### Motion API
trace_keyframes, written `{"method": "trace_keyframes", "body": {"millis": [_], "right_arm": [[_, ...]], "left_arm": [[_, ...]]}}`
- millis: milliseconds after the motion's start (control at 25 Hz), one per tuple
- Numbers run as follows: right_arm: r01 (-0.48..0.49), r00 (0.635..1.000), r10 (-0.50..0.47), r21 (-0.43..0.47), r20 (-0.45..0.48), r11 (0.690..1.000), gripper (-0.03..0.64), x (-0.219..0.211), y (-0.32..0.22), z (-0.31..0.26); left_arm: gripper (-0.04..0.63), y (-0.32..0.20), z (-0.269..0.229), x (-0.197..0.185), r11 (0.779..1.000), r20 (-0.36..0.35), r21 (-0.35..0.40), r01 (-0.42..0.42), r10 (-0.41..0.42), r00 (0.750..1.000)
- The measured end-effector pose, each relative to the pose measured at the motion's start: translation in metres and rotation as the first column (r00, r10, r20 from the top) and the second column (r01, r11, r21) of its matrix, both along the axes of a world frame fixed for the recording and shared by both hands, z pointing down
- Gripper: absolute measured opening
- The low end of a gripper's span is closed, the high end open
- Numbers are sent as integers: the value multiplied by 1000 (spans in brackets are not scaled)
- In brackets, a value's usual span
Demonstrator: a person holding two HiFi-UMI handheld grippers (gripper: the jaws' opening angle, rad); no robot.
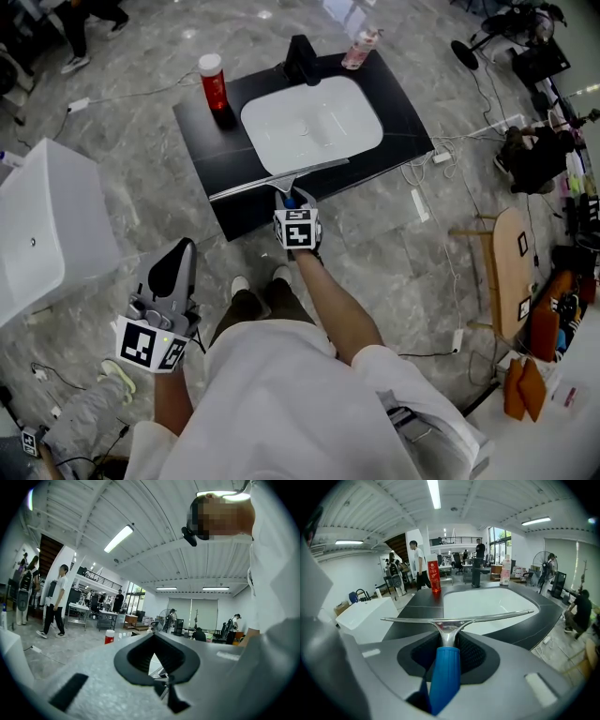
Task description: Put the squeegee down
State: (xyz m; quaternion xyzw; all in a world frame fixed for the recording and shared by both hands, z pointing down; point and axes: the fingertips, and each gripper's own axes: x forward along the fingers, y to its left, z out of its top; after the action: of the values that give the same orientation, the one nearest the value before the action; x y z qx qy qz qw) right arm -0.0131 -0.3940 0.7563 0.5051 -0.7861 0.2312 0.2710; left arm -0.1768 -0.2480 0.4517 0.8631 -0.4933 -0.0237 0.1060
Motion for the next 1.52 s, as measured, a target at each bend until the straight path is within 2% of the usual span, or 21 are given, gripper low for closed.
{"method": "trace_keyframes", "body": {"millis": [360, 800, 1000, 1120, 1240, 1400, 1520], "right_arm": [[-41, 998, 37, -109, -44, 993, 140, 7, 3, 36], [-33, 999, 27, -177, -34, 984, 144, 7, 8, 42], [-20, 999, 27, -199, 33, 980, 218, 1, 12, 42], [-21, 999, 28, -159, 45, 987, 261, 0, 6, 31], [-7, 998, 12, -78, 59, 997, 288, 1, -4, 9], [22, 997, -29, 104, 67, 994, 264, 9, -12, -47], [46, 994, -69, 256, 80, 966, 270, 17, -19, -109]], "left_arm": [[-2, 0, 2, -9, 1000, 5, -9, 19, -19, 1000], [-2, 2, 2, -4, 1000, 9, -10, 13, -13, 1000], [-2, 2, 0, 1, 1000, 10, -8, 0, 0, 1000], [-2, 2, 2, 1, 1000, 13, -9, 1, -1, 1000], [-2, 2, 3, 4, 1000, 12, -2, 0, 0, 1000], [-2, 3, 4, 7, 1000, 8, -3, -1, 1, 1000], [-2, 1, 2, 9, 1000, 7, 0, -8, 8, 1000]]}}
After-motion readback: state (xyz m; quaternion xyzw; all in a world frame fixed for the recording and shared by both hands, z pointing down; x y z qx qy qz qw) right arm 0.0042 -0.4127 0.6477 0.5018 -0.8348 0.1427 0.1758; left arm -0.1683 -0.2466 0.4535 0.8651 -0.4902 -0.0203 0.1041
